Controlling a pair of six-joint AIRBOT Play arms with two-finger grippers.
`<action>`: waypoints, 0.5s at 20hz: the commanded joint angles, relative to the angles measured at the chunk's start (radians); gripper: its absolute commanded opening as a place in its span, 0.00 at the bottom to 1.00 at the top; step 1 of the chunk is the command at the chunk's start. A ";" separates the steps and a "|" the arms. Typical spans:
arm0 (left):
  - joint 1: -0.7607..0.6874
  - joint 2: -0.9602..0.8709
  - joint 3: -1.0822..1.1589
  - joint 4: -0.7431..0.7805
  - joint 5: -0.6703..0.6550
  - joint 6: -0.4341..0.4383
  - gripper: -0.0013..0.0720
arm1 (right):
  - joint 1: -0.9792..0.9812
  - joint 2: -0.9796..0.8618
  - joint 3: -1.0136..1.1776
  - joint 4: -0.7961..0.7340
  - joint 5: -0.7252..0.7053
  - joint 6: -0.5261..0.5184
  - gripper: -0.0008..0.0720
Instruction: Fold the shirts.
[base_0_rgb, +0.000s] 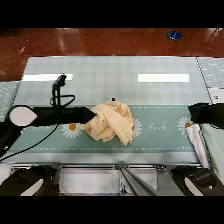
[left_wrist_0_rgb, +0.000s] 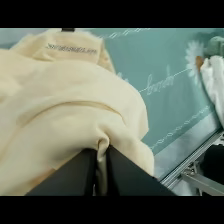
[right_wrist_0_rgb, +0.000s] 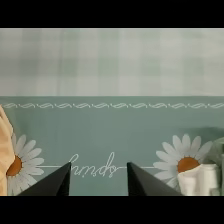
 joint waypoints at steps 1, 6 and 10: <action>0.009 -0.057 -0.087 0.006 -0.019 -0.004 0.71 | 0.001 -0.015 -0.144 -0.002 -0.095 0.090 0.57; 0.336 -0.014 0.150 0.222 -0.367 0.040 0.71 | -0.140 -0.100 -0.033 -0.286 0.031 0.023 0.57; 0.711 0.082 0.072 0.252 -0.302 -0.079 0.71 | -0.610 -0.096 -0.107 -0.121 -0.065 -0.023 0.57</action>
